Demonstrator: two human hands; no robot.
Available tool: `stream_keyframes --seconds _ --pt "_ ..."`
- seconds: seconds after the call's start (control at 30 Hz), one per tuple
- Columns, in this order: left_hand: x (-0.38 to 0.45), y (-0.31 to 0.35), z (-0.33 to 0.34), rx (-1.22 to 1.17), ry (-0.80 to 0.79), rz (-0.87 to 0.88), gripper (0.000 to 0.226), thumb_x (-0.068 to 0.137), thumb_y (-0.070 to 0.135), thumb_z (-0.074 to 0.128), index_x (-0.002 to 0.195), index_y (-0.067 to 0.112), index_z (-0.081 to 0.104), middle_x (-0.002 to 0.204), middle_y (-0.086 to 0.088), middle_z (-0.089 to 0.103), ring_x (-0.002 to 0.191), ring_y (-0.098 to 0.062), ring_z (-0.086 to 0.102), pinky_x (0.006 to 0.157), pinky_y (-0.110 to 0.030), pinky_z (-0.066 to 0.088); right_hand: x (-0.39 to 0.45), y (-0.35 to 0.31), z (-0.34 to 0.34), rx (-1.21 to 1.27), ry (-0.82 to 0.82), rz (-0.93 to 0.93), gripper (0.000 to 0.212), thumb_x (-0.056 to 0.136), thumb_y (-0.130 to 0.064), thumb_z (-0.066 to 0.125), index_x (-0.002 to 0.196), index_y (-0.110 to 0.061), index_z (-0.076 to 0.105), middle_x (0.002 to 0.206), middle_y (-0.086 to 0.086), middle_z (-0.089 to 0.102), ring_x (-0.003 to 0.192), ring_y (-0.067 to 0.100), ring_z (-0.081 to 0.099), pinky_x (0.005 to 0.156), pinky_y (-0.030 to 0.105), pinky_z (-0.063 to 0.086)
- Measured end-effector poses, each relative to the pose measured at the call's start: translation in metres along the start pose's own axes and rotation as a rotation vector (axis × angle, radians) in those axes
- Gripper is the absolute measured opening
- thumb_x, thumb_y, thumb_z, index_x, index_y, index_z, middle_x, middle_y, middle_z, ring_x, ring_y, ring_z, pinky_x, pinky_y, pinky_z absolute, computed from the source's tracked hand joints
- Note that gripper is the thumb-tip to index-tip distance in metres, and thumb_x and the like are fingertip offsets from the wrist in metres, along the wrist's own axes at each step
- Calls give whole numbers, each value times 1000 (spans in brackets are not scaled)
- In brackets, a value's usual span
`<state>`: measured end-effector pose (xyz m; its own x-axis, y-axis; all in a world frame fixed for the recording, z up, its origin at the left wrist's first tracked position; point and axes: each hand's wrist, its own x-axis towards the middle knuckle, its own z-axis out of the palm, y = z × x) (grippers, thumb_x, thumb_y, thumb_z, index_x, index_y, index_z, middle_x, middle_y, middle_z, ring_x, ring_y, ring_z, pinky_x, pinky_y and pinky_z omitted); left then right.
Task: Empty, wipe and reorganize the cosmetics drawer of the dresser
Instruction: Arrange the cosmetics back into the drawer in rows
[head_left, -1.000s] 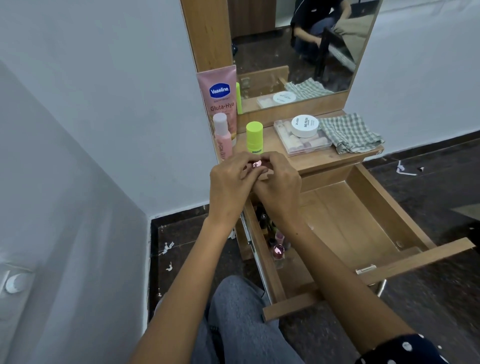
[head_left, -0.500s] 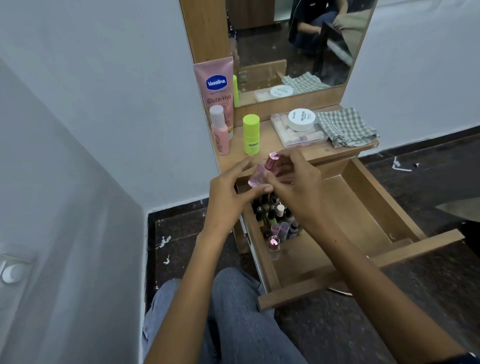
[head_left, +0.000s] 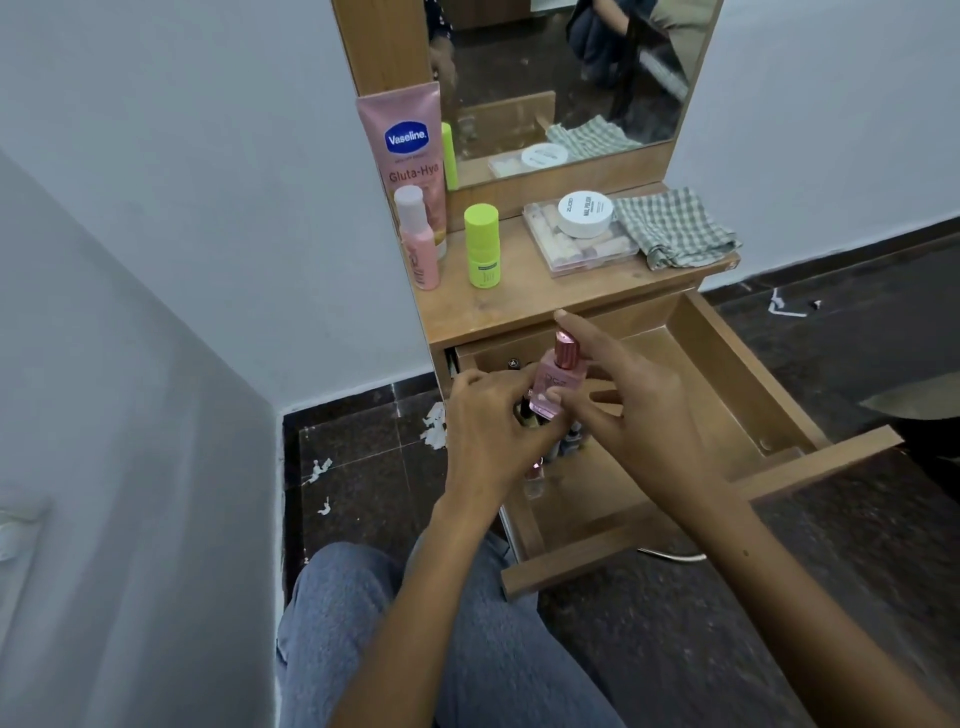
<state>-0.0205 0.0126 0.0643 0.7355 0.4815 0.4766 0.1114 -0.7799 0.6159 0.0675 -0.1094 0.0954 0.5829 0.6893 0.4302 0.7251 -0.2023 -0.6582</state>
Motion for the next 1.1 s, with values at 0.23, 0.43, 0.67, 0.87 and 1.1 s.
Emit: stream_keyframes --seconds 0.23,0.43,0.67,0.87,1.1 --pt "-14 0 -7 -7 -154 -13 64 71 57 64 126 24 60 116 9 65 107 -3 53 91 -25 29 -19 11 -8 12 47 113 57 83 -20 72 134 -25 47 106 -5 69 90 8 68 78 38 59" --pt "-28 -21 -23 131 -176 -65 43 71 46 76 110 27 71 111 10 66 108 -13 55 93 -42 41 -35 29 -10 -85 -5 246 45 84 -19 69 125 -17 52 100 -3 69 87 13 66 76 40 58" --pt "-40 -19 -24 231 -236 -40 24 72 46 75 93 35 74 91 18 67 91 -9 54 77 -24 18 -44 33 21 -16 -144 361 27 83 -11 69 107 -13 57 92 1 65 85 16 63 76 34 55" --pt "-40 -18 -24 224 -243 -55 24 70 41 78 92 33 74 92 17 69 91 -9 56 76 -23 16 -42 36 37 -83 -212 416 28 80 -13 70 103 -10 53 95 6 61 84 18 57 64 20 42" --pt "-39 -18 -22 240 -273 -77 28 65 37 82 92 33 74 93 17 69 92 -10 55 75 -22 15 -42 36 40 -164 -288 508 47 74 -18 76 114 -12 50 101 10 63 89 28 62 71 33 48"
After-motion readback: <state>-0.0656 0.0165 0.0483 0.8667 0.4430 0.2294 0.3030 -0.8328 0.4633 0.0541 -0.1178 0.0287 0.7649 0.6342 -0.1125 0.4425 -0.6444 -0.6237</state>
